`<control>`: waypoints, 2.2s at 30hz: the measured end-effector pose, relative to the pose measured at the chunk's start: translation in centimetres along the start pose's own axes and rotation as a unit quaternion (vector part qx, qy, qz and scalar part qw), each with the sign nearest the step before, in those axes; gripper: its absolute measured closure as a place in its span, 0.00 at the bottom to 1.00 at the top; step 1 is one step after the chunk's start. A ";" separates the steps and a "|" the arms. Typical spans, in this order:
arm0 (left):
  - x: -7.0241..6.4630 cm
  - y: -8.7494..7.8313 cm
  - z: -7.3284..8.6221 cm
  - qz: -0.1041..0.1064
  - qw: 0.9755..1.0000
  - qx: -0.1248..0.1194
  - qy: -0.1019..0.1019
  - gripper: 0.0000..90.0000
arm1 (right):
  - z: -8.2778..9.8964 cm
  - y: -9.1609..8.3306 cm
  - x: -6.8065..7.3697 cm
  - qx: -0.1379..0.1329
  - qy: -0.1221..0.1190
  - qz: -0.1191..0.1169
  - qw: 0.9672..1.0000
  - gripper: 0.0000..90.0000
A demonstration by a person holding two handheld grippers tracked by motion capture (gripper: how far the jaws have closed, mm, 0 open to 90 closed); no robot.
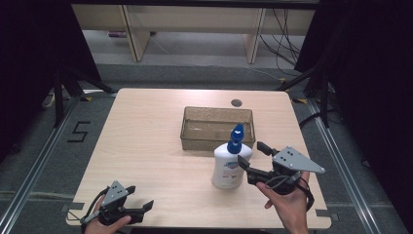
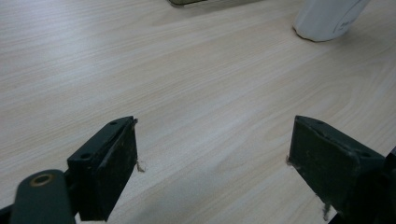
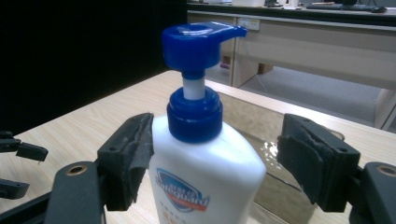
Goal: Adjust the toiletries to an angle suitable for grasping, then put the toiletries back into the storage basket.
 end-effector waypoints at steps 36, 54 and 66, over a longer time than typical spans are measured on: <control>-0.7 -0.3 0.3 0.012 1.000 0.008 0.018 0.16 | -1.5 2.4 0.0 -0.015 -0.024 -0.025 0.999 0.49; -0.8 -0.2 0.4 0.013 1.000 0.012 0.018 0.16 | -1.8 3.8 0.4 -0.019 -0.035 -0.023 0.999 0.67; -0.8 -0.2 0.4 0.014 1.000 0.012 0.018 0.16 | -1.6 4.5 0.4 -0.041 -0.017 -0.027 0.999 0.69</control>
Point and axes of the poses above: each handheld gripper's, and its own axes: y roughly forward along the jaws, z roughly out of its underside, x roughly to its left, the point moved 1 cm from there along y, roughly forward along the jaws, and after that the axes turned 6 degrees about -y, right-handed, at the moved point
